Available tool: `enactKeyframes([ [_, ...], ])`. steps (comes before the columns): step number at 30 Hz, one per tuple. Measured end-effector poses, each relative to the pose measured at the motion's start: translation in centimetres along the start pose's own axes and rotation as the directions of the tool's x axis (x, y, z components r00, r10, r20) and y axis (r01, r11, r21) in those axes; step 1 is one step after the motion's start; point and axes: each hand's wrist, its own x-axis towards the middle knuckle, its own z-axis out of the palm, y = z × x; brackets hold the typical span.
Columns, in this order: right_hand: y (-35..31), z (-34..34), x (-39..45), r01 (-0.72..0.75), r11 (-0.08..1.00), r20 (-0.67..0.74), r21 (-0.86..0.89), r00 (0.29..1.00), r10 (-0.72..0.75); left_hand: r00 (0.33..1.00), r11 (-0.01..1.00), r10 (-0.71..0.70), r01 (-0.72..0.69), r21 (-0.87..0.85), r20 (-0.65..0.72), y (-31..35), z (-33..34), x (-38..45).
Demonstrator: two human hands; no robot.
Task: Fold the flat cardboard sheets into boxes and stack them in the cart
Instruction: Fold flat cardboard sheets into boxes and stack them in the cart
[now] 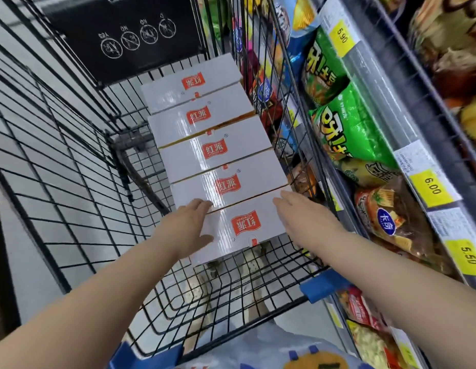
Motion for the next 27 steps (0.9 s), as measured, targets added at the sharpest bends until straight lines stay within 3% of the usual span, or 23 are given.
enactKeyframes([
  [4,-0.8,-2.5,-3.0,-0.005,0.988,-0.122,0.151,0.992,0.024,0.966,0.999,0.050,-0.047,0.016,-0.255,1.2,-2.3,-3.0],
  [9,-1.9,-5.3,-8.1,-0.033,0.960,-0.292,0.279,0.949,0.117,0.907,0.982,0.188,-0.162,0.098,-0.376,1.4,-5.7,-7.2],
  [12,-3.9,-6.1,-12.3,-0.062,0.917,-0.407,0.394,0.883,0.235,0.849,0.947,0.319,-0.265,0.184,-0.420,1.4,-8.2,-10.7],
  [21,-11.0,-2.3,-25.5,-0.078,0.798,-0.556,0.597,0.676,0.483,0.647,0.793,0.607,-0.527,0.306,-0.461,1.6,-11.4,-19.6],
  [24,-12.9,1.4,-30.5,-0.160,0.750,-0.547,0.641,0.591,0.593,0.574,0.689,0.724,-0.634,0.352,-0.383,4.2,-10.8,-21.4],
  [27,-14.8,6.0,-35.3,-0.224,0.654,-0.508,0.722,0.470,0.722,0.499,0.531,0.843,-0.716,0.454,-0.199,8.4,-9.1,-23.2],
])
